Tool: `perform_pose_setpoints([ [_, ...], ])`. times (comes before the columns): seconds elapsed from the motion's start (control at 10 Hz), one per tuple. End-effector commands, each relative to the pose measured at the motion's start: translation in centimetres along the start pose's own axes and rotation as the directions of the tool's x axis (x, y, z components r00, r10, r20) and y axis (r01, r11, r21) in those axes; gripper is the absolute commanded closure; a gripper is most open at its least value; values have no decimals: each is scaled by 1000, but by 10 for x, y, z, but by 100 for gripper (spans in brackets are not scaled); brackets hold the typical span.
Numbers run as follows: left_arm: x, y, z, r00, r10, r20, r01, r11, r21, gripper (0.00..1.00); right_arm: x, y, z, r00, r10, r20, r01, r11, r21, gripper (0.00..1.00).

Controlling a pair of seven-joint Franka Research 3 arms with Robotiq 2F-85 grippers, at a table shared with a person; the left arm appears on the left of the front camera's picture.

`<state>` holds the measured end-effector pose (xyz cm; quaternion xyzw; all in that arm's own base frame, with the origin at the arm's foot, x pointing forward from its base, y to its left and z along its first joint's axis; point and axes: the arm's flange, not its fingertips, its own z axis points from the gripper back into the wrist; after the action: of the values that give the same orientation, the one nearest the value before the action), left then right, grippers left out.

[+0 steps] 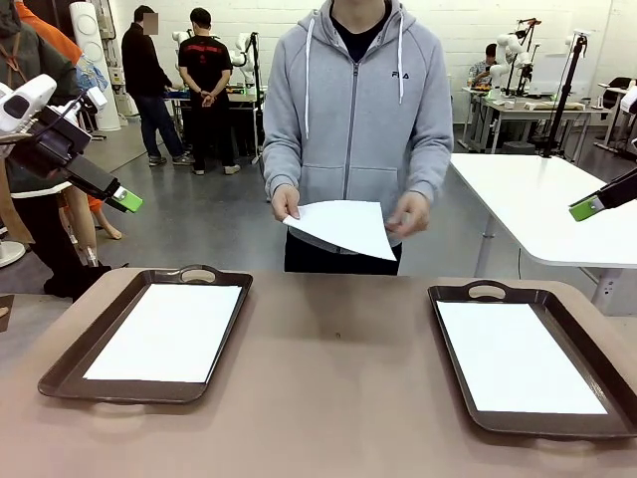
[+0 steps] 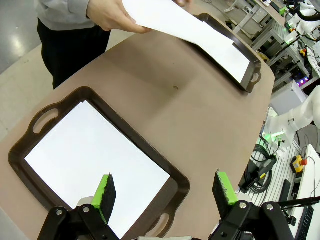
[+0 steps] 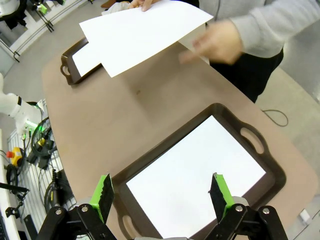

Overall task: Sort the A4 documents.
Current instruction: Receive the A4 Paper.

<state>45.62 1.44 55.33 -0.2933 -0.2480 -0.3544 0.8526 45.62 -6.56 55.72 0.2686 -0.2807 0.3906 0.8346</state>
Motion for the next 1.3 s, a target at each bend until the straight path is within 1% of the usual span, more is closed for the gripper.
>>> perform_pose_setpoints([
  [0.0, -1, -1, 1, 1000, -9, 1, 9, 1000, 1, 0, -1, 1, -1, 1000, 7, 10, -7, 1000, -14, 0],
  [1.2, -1, -1, 1, 1000, -9, 1, 9, 1000, 1, 0, -1, 1, -1, 1000, 7, 10, -7, 1000, -14, 0],
])
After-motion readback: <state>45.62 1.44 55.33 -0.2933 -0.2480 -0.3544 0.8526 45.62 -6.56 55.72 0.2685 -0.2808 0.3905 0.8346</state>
